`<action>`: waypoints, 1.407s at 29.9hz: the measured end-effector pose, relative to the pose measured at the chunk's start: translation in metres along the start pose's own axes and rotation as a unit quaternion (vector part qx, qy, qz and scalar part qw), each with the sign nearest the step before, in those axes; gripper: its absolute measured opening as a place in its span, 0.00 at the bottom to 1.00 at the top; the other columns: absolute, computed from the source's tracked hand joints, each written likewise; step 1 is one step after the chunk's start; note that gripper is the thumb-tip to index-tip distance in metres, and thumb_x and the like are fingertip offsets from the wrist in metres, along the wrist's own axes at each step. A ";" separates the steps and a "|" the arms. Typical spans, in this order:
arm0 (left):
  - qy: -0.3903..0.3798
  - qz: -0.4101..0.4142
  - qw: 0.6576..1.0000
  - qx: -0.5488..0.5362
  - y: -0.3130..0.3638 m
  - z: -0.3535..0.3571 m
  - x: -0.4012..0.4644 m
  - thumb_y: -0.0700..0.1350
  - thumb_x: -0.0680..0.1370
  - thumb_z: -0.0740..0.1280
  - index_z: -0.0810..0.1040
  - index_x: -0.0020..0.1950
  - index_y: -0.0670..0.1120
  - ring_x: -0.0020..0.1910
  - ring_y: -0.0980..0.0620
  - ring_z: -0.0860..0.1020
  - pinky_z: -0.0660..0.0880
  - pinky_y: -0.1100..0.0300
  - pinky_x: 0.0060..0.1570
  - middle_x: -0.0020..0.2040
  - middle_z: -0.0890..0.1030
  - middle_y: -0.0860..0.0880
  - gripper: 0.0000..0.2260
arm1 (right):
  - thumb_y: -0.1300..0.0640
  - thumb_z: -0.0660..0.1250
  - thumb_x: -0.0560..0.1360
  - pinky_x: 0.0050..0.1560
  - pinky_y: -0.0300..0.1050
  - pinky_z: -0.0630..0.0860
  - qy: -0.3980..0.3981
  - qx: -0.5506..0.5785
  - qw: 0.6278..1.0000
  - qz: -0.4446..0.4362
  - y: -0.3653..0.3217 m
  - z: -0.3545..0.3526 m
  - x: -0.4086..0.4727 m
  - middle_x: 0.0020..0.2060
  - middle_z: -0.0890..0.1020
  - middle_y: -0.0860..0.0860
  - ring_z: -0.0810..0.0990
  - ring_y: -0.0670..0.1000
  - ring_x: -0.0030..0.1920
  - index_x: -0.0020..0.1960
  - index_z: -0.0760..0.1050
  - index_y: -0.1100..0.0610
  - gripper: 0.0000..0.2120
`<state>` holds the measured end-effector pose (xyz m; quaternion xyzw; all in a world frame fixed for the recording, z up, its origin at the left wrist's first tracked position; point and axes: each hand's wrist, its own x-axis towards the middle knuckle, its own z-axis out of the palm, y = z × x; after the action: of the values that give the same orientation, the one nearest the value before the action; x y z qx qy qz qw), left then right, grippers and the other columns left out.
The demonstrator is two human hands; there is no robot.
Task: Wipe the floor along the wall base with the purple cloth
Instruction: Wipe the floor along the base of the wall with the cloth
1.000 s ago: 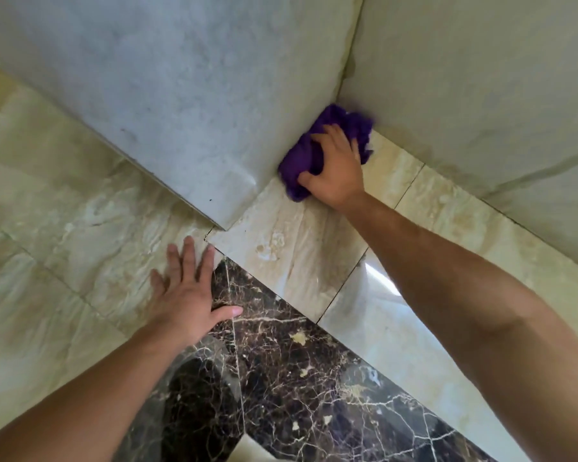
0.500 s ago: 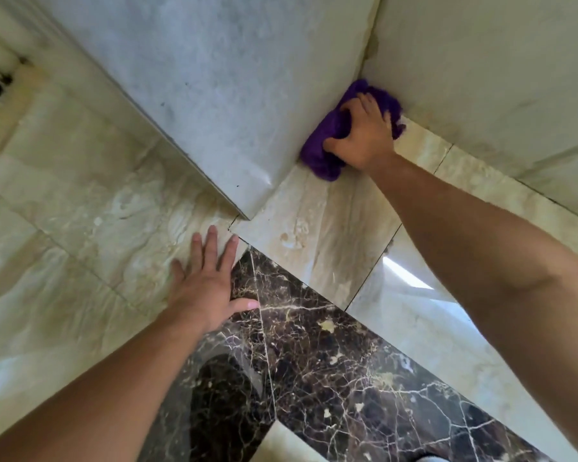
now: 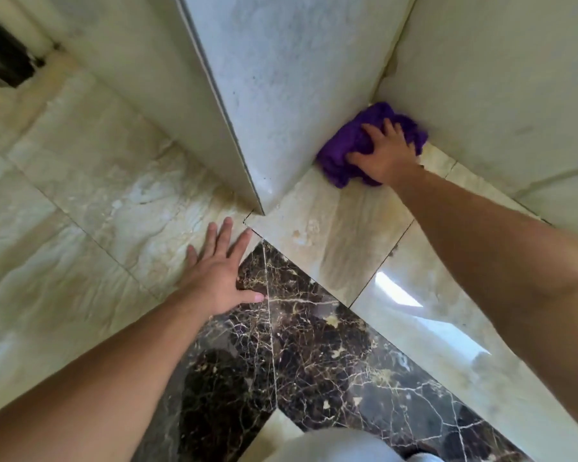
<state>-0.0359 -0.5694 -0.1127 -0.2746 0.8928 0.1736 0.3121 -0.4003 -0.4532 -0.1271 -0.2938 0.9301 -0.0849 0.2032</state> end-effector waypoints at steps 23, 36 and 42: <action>0.049 -0.094 0.994 -0.040 -0.115 0.001 -0.030 0.78 0.65 0.62 0.32 0.77 0.62 0.78 0.43 0.30 0.45 0.32 0.75 0.78 0.26 0.51 0.54 | 0.37 0.58 0.74 0.78 0.67 0.47 0.049 -0.011 0.998 0.024 -0.075 0.059 -0.077 0.82 0.56 0.55 0.50 0.58 0.82 0.78 0.62 0.46 0.35; -0.075 -0.032 0.997 -0.002 -0.161 -0.064 -0.113 0.65 0.72 0.70 0.43 0.81 0.60 0.81 0.44 0.44 0.58 0.43 0.75 0.82 0.36 0.52 0.46 | 0.33 0.63 0.73 0.78 0.67 0.50 -0.203 -0.088 0.975 0.016 -0.195 0.077 -0.194 0.83 0.45 0.53 0.43 0.59 0.82 0.81 0.48 0.42 0.43; -0.046 -0.080 0.996 -0.003 -0.197 -0.119 -0.061 0.63 0.75 0.67 0.49 0.81 0.55 0.81 0.44 0.49 0.57 0.41 0.75 0.83 0.45 0.49 0.41 | 0.26 0.57 0.67 0.75 0.67 0.58 -0.113 -0.166 0.975 -0.093 -0.157 0.080 -0.192 0.82 0.52 0.53 0.51 0.60 0.81 0.79 0.46 0.37 0.45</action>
<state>0.0668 -0.7587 -0.0119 -0.3379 0.8521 0.1630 0.3650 -0.1424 -0.4726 -0.0927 -0.4165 0.8707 0.0863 0.2468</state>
